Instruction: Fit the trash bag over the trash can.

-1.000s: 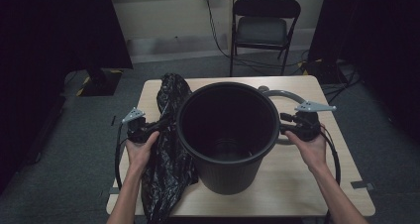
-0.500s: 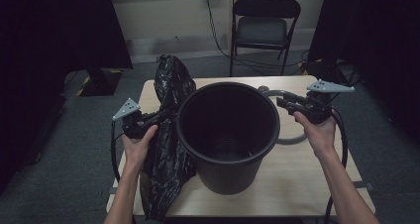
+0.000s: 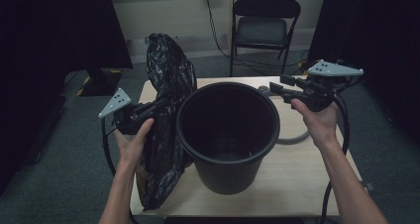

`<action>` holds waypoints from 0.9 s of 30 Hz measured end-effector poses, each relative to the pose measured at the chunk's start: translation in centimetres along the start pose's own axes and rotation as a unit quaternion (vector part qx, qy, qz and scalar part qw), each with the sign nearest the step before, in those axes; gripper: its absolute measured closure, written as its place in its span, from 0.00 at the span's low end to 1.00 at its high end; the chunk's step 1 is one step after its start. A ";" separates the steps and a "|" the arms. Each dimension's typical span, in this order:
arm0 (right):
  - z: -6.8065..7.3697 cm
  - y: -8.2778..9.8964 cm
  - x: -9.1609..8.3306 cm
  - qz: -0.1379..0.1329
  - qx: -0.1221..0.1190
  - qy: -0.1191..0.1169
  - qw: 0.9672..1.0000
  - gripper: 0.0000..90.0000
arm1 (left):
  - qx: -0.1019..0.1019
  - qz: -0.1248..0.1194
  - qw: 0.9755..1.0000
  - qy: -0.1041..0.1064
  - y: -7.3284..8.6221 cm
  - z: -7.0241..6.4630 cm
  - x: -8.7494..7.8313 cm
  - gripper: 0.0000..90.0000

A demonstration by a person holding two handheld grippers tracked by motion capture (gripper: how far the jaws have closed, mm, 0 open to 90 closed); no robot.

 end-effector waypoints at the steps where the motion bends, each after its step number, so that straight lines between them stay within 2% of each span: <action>1: 0.7 -0.1 0.1 0.001 -0.006 -0.005 1.000 0.55 | 0.011 -0.006 1.000 0.005 -0.6 -0.7 -0.1 0.99; 4: 2.4 -0.8 0.3 -0.003 -0.021 -0.021 1.000 0.54 | 0.023 -0.029 0.999 0.019 -2.4 -2.2 -0.1 0.99; 10: 4.8 -2.5 0.7 -0.018 -0.032 -0.042 0.998 0.51 | 0.046 -0.045 0.997 0.049 -5.2 -4.4 0.9 0.99; 12: 5.6 -3.0 0.9 -0.021 -0.039 -0.050 0.998 0.50 | 0.066 -0.045 0.995 0.057 -5.9 -5.6 1.4 0.99; 13: 6.0 -3.2 1.0 -0.022 -0.041 -0.056 0.997 0.50 | 0.076 -0.042 0.994 0.063 -6.1 -6.1 1.6 0.99; 15: 7.0 -3.5 1.3 -0.020 -0.044 -0.068 0.996 0.49 | 0.079 -0.042 0.993 0.080 -6.2 -7.0 2.1 0.99; 16: 7.4 -3.5 1.5 -0.020 -0.043 -0.076 0.996 0.48 | 0.080 -0.040 0.993 0.082 -6.2 -7.1 2.4 0.99; 18: 8.1 -3.6 2.0 -0.019 -0.042 -0.087 0.995 0.47 | 0.076 -0.037 0.992 0.090 -5.9 -7.2 2.8 0.99; 19: 8.8 -3.5 2.6 -0.013 -0.044 -0.094 0.994 0.46 | 0.079 -0.029 0.993 0.088 -5.7 -7.1 2.9 0.99; 23: 9.7 -3.5 3.7 -0.004 -0.044 -0.107 0.993 0.44 | 0.091 -0.011 0.991 0.101 -5.1 -7.6 3.4 0.99; 27: 11.3 -4.0 5.1 0.005 -0.042 -0.127 0.991 0.42 | 0.088 -0.009 0.990 0.107 -5.2 -7.6 3.6 0.99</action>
Point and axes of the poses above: each handheld gripper's, and its own axes: x roughly forward along the jaws, y roughly out of its underside, z roughly to its left, the point moved 10 cm from there along x, roughly forward along the jaws, and after that the axes turned 9 degrees about x, right-handed, at the moved point
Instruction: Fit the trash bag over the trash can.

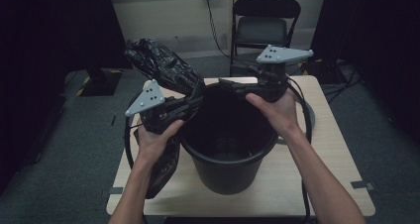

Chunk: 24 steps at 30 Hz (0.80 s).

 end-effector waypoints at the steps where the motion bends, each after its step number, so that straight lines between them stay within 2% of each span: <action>1: 0.4 -0.2 0.4 0.002 -0.001 -0.004 1.000 0.42 | 0.000 0.003 1.000 0.002 0.0 0.0 0.1 0.99; 3: 1.2 -0.5 1.3 0.007 0.000 -0.018 1.000 0.41 | 0.004 0.008 1.000 0.005 0.1 -0.1 0.2 0.99; 5: 1.9 -1.2 1.9 -0.002 0.011 -0.038 0.999 0.40 | 0.005 0.013 1.000 0.011 0.2 -0.3 0.3 0.99; 7: 2.4 -1.7 2.6 -0.004 0.011 -0.052 0.999 0.39 | 0.008 0.016 1.000 0.016 0.4 -0.6 0.5 0.99; 9: 2.8 -2.0 3.5 0.004 0.014 -0.067 0.998 0.38 | 0.019 0.029 0.999 0.020 0.7 -0.7 0.7 0.99; 10: 3.3 -2.1 4.4 0.014 0.018 -0.084 0.996 0.37 | 0.027 0.034 0.999 0.015 0.7 -0.8 0.8 0.99; 11: 3.3 -2.1 4.4 0.014 0.018 -0.084 0.996 0.37 | 0.035 0.039 0.999 0.013 0.8 -0.8 0.9 0.99; 13: 3.9 -2.2 5.2 0.021 0.026 -0.105 0.994 0.36 | 0.039 0.038 0.998 0.015 0.8 -1.0 1.0 0.99; 14: 3.9 -2.2 5.5 0.021 0.026 -0.099 0.994 0.38 | 0.037 0.037 0.999 0.016 0.8 -1.0 1.0 0.99; 15: 4.0 -2.2 5.7 0.025 0.019 -0.095 0.995 0.51 | 0.039 0.038 0.998 0.017 0.9 -1.0 1.0 0.99; 17: 4.2 -1.9 5.7 0.033 0.009 -0.104 0.994 0.76 | 0.040 0.035 0.998 0.018 0.9 -1.1 1.0 0.98; 18: 4.0 -1.9 5.3 0.027 0.004 -0.098 0.995 0.94 | 0.038 0.033 0.999 0.018 0.8 -1.1 0.9 0.94; 21: 4.0 -1.9 4.7 0.018 0.003 -0.102 0.995 1.00 | 0.024 0.019 0.999 0.016 0.6 -0.9 0.6 0.90; 23: 3.7 -1.7 4.1 0.019 -0.002 -0.096 0.995 1.00 | 0.015 0.010 1.000 0.015 0.5 -0.7 0.3 0.78; 24: 3.5 -1.5 3.8 0.019 -0.004 -0.090 0.996 1.00 | 0.010 0.005 1.000 0.013 0.3 -0.6 0.1 0.75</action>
Point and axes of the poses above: each handheld gripper's, and its own axes: x roughly forward along the jaws, y roughly out of its underside, z roughly to its left, the point moved 10 cm from there along x, roughly forward along the jaws, and after that the axes turned 9 degrees about x, right-handed, at the moved point
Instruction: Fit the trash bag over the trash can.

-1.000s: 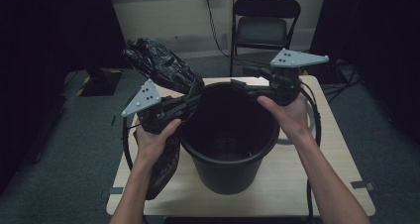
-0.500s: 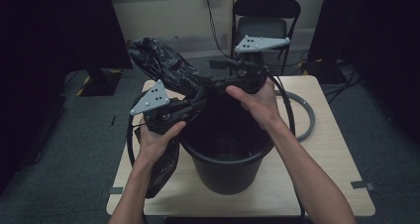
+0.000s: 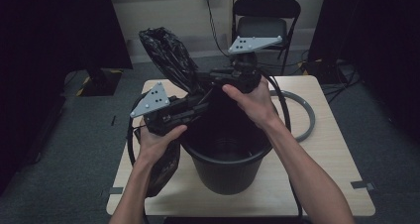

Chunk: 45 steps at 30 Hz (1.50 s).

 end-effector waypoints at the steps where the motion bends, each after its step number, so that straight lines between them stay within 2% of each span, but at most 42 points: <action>1: -0.2 0.2 -0.3 0.002 0.002 0.004 1.000 1.00 | -0.005 -0.005 1.000 -0.007 -0.1 0.2 -0.2 0.70; 3: -0.4 0.6 -1.1 0.002 0.002 0.008 1.000 1.00 | -0.007 -0.017 1.000 -0.021 -0.6 0.9 -0.8 0.59; 5: -0.5 0.9 -1.7 -0.001 0.004 0.009 1.000 1.00 | -0.028 -0.036 0.999 -0.024 -1.2 1.9 -1.5 0.48; 7: -0.6 1.1 -2.2 -0.005 0.009 0.006 1.000 1.00 | -0.037 -0.050 0.997 -0.044 -1.8 3.3 -2.1 0.44; 9: -0.7 1.5 -2.2 0.000 0.010 0.007 1.000 1.00 | -0.048 -0.056 0.996 -0.055 -2.2 4.6 -2.4 0.35; 11: -0.8 1.9 -2.1 0.008 0.007 0.008 1.000 1.00 | -0.059 -0.060 0.994 -0.070 -2.5 6.1 -2.4 0.31; 13: -0.7 2.1 -2.0 0.011 0.006 0.007 1.000 1.00 | -0.072 -0.071 0.992 -0.070 -2.8 7.2 -2.3 0.27; 15: -0.8 2.5 -1.8 0.018 0.002 0.008 1.000 1.00 | -0.080 -0.078 0.992 -0.062 -2.9 7.7 -1.7 0.26; 17: -0.9 2.8 -1.5 0.025 0.002 0.008 1.000 1.00 | -0.084 -0.072 0.992 -0.068 -2.9 8.1 -1.1 0.26; 19: -0.9 2.9 -1.4 0.029 -0.001 0.005 1.000 1.00 | -0.087 -0.071 0.991 -0.067 -2.8 8.3 -0.5 0.33; 20: -0.8 2.9 -1.5 0.031 -0.003 0.003 0.999 1.00 | -0.084 -0.070 0.992 -0.058 -2.6 8.2 -0.2 0.44; 21: -0.7 3.0 -1.5 0.033 -0.005 0.002 0.999 1.00 | -0.085 -0.069 0.993 -0.038 -2.5 7.8 0.0 0.58; 22: -0.7 3.0 -1.6 0.035 -0.008 0.005 0.999 1.00 | -0.082 -0.065 0.994 -0.030 -2.4 7.5 0.3 0.67; 23: -0.7 3.1 -1.6 0.036 -0.012 0.006 0.999 1.00 | -0.074 -0.062 0.995 -0.024 -2.2 7.2 0.5 0.80; 25: -0.7 3.2 -1.8 0.032 -0.012 0.010 0.999 0.97 | -0.070 -0.063 0.996 -0.011 -2.2 6.7 0.6 0.95; 26: -0.8 3.1 -1.9 0.028 -0.010 0.011 0.999 0.90 | -0.068 -0.060 0.996 -0.009 -2.1 6.5 0.6 0.99; 27: -0.8 3.0 -2.1 0.023 -0.007 0.015 1.000 0.83 | -0.065 -0.057 0.996 -0.007 -2.1 6.3 0.7 1.00; 29: -0.8 2.8 -2.5 0.016 -0.008 0.016 1.000 0.80 | -0.058 -0.050 0.997 -0.001 -2.0 5.9 0.8 1.00; 31: -1.1 2.6 -2.8 0.006 -0.007 0.025 1.000 0.64 | -0.050 -0.041 0.998 0.007 -2.0 5.2 0.8 1.00; 35: -1.9 2.0 -3.6 -0.013 -0.003 0.054 0.998 0.38 | -0.028 -0.026 0.999 0.022 -1.9 3.6 1.0 1.00; 37: -2.0 1.5 -3.9 -0.021 -0.002 0.056 0.998 0.35 | -0.019 -0.016 0.999 0.030 -1.7 2.9 1.2 1.00; 39: -2.1 0.8 -4.1 -0.026 -0.005 0.059 0.998 0.30 | -0.013 -0.011 0.999 0.028 -1.6 2.4 1.4 1.00; 41: -1.7 0.1 -4.2 -0.035 -0.011 0.052 0.998 0.30 | -0.016 -0.010 0.999 0.031 -1.5 2.1 1.5 1.00; 42: -1.3 -0.6 -4.4 -0.047 -0.014 0.045 0.998 0.30 | -0.014 -0.003 0.999 0.031 -1.3 2.0 1.7 1.00; 45: -0.8 -1.1 -4.6 -0.053 -0.022 0.039 0.998 0.33 | -0.012 0.014 0.999 0.032 -0.6 1.9 2.0 1.00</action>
Point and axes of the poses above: each handheld gripper's, and its own axes: x roughly forward along the jaws, y roughly out of its underside, z roughly to its left, the point moved 10 cm from there along x, roughly forward along the jaws, and after that the axes turned 9 degrees about x, right-handed, at the moved point
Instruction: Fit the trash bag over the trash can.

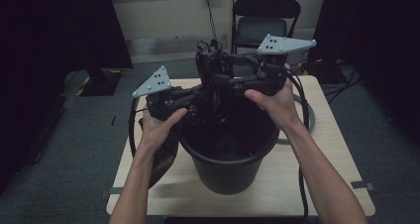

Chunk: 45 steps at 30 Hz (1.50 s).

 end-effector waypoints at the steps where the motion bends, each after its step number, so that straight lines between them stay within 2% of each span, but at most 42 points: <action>1: 0.1 -0.2 -0.1 -0.003 0.000 0.000 1.000 0.49 | -0.001 -0.001 1.000 -0.001 0.1 0.0 0.0 1.00; 2: 0.3 -0.2 -0.2 -0.004 -0.005 -0.010 1.000 0.70 | -0.003 -0.003 1.000 0.002 0.1 0.0 -0.1 1.00; 3: 0.4 -0.2 -0.3 -0.007 -0.006 -0.017 1.000 0.80 | -0.006 -0.007 1.000 0.004 0.1 -0.1 -0.1 0.99; 4: 0.4 -0.1 -0.4 -0.006 -0.001 -0.023 1.000 0.93 | -0.008 -0.012 1.000 -0.003 0.0 0.0 -0.2 0.92; 5: 0.3 0.2 -0.4 -0.002 0.003 -0.027 1.000 0.98 | -0.011 -0.020 1.000 -0.010 -0.2 0.1 -0.4 0.78; 6: 0.1 0.6 -0.3 0.004 0.003 -0.030 1.000 1.00 | -0.015 -0.028 0.999 -0.010 -0.4 0.1 -0.5 0.68; 7: 0.1 1.0 -0.2 0.011 0.003 -0.035 0.999 1.00 | -0.016 -0.040 0.999 -0.010 -0.8 0.1 -0.8 0.63; 9: -0.3 1.8 0.0 0.023 0.004 -0.022 0.999 1.00 | -0.021 -0.055 0.998 -0.016 -1.5 0.4 -1.1 0.51; 10: -0.3 2.2 0.1 0.031 0.004 -0.025 0.999 1.00 | -0.026 -0.062 0.998 -0.012 -1.8 0.5 -1.2 0.47; 13: -0.1 3.2 0.7 0.061 -0.005 -0.024 0.998 1.00 | -0.020 -0.078 0.997 -0.013 -2.8 0.7 -1.4 0.46; 14: 0.0 3.5 0.8 0.069 -0.009 -0.024 0.997 1.00 | -0.019 -0.084 0.996 -0.014 -3.2 0.6 -1.5 0.47; 15: 0.0 3.6 0.8 0.076 -0.013 -0.024 0.997 1.00 | -0.018 -0.089 0.996 -0.010 -3.4 0.5 -1.5 0.54; 17: 0.1 3.5 0.7 0.073 -0.011 -0.028 0.997 1.00 | -0.016 -0.094 0.995 0.003 -3.5 0.2 -1.2 0.76; 18: 0.0 3.5 0.7 0.071 -0.014 -0.026 0.997 0.96 | -0.014 -0.089 0.996 0.007 -3.4 0.0 -1.1 0.89; 19: -0.1 3.5 0.5 0.069 -0.014 -0.018 0.997 0.85 | -0.013 -0.082 0.997 0.005 -3.1 0.1 -0.9 0.96; 20: -0.3 3.5 0.3 0.068 -0.010 -0.011 0.998 0.80 | -0.016 -0.076 0.997 0.006 -2.8 0.1 -0.7 1.00; 23: -0.7 3.6 -0.8 0.064 -0.013 -0.009 0.998 0.63 | -0.016 -0.052 0.998 0.017 -1.8 0.0 -0.5 1.00; 24: -0.8 3.6 -1.3 0.060 -0.012 -0.010 0.998 0.61 | -0.019 -0.047 0.998 0.026 -1.6 -0.2 -0.4 1.00; 27: -1.3 3.0 -2.4 0.041 -0.002 -0.013 0.999 0.58 | -0.008 -0.022 0.999 0.039 -1.0 -0.8 0.2 1.00; 29: -1.6 2.5 -2.6 0.031 0.003 -0.010 0.999 0.58 | -0.002 -0.004 0.999 0.050 -0.6 -1.2 0.6 1.00; 30: -1.6 2.2 -2.6 0.024 0.003 -0.009 1.000 0.58 | 0.008 0.007 0.999 0.051 -0.4 -1.4 0.7 1.00; 32: -1.4 1.6 -2.5 0.013 0.000 -0.012 1.000 0.59 | 0.016 0.018 0.998 0.058 -0.3 -1.7 0.8 0.99; 34: -1.0 1.2 -2.1 0.012 0.000 -0.030 0.999 0.66 | 0.022 0.034 0.998 0.057 -0.2 -1.7 1.0 0.94; 35: -0.8 1.3 -1.7 0.015 0.002 -0.036 0.999 0.66 | 0.023 0.038 0.998 0.052 -0.1 -1.6 1.1 0.92; 36: -0.6 1.8 -1.1 0.028 0.000 -0.041 0.999 0.72 | 0.019 0.034 0.998 0.048 -0.2 -1.6 1.0 0.88; 38: -0.7 3.1 0.0 0.067 -0.011 -0.033 0.997 0.82 | 0.008 0.015 0.999 0.039 -0.5 -1.4 0.6 0.73; 39: -0.8 3.7 0.3 0.081 -0.013 -0.029 0.996 0.84 | 0.004 0.007 0.999 0.035 -0.5 -1.3 0.3 0.69; 41: -1.2 4.6 0.2 0.099 -0.013 -0.027 0.995 0.86 | -0.014 -0.018 0.999 0.030 -0.5 -0.8 -0.6 0.57; 42: -1.6 5.0 0.1 0.110 -0.013 -0.017 0.994 0.87 | -0.026 -0.031 0.999 0.023 -0.5 -0.4 -1.2 0.52; 44: -2.1 5.6 -0.6 0.127 -0.015 -0.014 0.992 0.87 | -0.045 -0.053 0.998 -0.003 -0.4 0.4 -2.5 0.50; 45: -2.4 5.9 -1.0 0.133 -0.013 -0.008 0.991 0.86 | -0.051 -0.055 0.997 -0.020 -0.1 0.9 -3.2 0.49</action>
Point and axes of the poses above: each handheld gripper's, and its own axes: x roughly forward along the jaws, y roughly out of its underside, z roughly to its left, the point moved 10 cm from there along x, roughly forward along the jaws, and after that the axes turned 9 degrees about x, right-handed, at the moved point
